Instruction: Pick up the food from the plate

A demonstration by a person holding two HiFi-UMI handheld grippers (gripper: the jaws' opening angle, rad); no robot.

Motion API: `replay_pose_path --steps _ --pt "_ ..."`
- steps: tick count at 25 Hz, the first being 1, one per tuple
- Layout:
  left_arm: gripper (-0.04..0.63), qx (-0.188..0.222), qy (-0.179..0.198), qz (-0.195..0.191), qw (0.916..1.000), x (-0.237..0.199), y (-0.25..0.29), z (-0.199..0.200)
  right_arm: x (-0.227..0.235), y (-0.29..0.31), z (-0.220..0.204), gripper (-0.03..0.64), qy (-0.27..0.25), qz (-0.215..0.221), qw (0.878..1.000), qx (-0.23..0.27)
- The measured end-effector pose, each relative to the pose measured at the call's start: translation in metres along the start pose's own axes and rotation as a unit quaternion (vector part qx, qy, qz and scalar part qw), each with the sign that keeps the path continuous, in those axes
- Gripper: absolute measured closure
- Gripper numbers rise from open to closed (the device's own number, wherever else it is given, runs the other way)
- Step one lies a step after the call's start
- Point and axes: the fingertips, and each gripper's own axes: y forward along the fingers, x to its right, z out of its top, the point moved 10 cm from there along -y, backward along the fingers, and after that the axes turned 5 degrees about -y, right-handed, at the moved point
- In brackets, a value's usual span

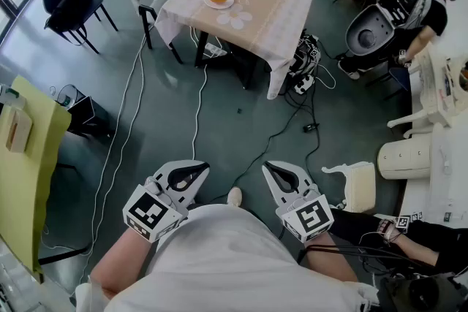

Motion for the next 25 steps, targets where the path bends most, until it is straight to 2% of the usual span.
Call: replay_pose_path --steps 8,14,20,25 --pt "0.588 -0.008 -0.007 0.005 0.9999 0.039 0.054 0.0 0.042 -0.038 -0.031 0.604 0.008 0.01 1.0 0.003" --pt "0.588 -0.011 -0.015 0.025 0.9995 0.039 0.077 0.002 0.068 -0.029 -0.052 0.604 0.017 0.034 0.999 -0.004" --pt "0.588 -0.016 -0.02 0.022 0.9994 -0.018 0.1 0.021 0.104 0.024 -0.045 0.604 0.026 0.049 0.998 -0.014" --pt "0.588 -0.004 -0.009 -0.003 0.9999 -0.105 0.113 0.055 0.132 0.098 -0.016 0.603 0.037 0.028 0.999 -0.02"
